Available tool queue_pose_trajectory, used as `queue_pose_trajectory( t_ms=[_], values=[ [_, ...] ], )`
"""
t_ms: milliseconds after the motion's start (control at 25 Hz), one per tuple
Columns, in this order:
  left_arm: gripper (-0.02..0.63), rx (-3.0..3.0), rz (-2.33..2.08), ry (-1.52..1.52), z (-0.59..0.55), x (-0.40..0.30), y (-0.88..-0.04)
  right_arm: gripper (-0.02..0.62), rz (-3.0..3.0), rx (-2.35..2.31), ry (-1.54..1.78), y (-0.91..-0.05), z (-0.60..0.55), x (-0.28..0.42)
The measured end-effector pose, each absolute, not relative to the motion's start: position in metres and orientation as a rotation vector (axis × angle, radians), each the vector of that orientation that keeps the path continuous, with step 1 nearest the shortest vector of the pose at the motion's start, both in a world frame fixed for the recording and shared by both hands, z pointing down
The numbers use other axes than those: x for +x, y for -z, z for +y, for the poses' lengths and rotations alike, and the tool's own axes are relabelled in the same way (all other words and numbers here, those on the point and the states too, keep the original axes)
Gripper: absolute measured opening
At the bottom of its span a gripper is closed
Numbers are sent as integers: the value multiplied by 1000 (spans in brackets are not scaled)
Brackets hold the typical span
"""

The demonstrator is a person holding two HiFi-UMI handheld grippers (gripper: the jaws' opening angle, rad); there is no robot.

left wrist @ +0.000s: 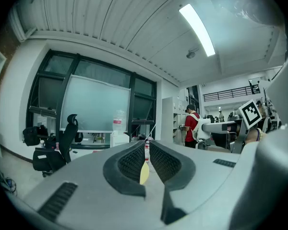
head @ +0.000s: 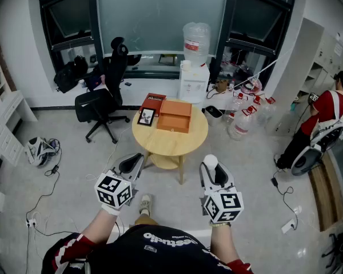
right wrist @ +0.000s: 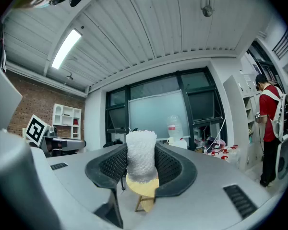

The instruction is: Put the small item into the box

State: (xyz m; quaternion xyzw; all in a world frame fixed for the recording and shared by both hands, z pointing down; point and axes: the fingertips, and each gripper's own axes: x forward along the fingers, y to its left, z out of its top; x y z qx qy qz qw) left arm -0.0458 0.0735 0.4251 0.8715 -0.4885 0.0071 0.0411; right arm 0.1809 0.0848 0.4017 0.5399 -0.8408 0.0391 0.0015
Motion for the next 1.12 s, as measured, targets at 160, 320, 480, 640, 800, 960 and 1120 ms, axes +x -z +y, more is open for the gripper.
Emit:
queue_pose_trajectory(
  t_ms=[160, 320, 480, 640, 800, 960, 1120],
  values=[
    [43, 2664, -1500, -24, 76, -47, -422, 187, -2639, 1690, -121, -397, 88, 179],
    [43, 2662, -1502, -24, 78, -46, -425, 187, -2639, 1692, -123, -399, 90, 181],
    [43, 2660, -1504, -23, 78, -46, -426, 187, -2632, 1699, -121, -401, 89, 182],
    [43, 2658, -1506, -31, 80, -50, -429, 187, -2641, 1707, -108, -401, 92, 179],
    [43, 2653, -1509, -38, 80, -52, -430, 187, -2636, 1703, -97, -400, 92, 178],
    [43, 2661, -1509, -36, 80, -52, -428, 187, -2634, 1700, -105, -402, 93, 177],
    [43, 2682, -1514, -54, 77, -51, -425, 189, -2638, 1694, -107, -400, 89, 175]
  ],
)
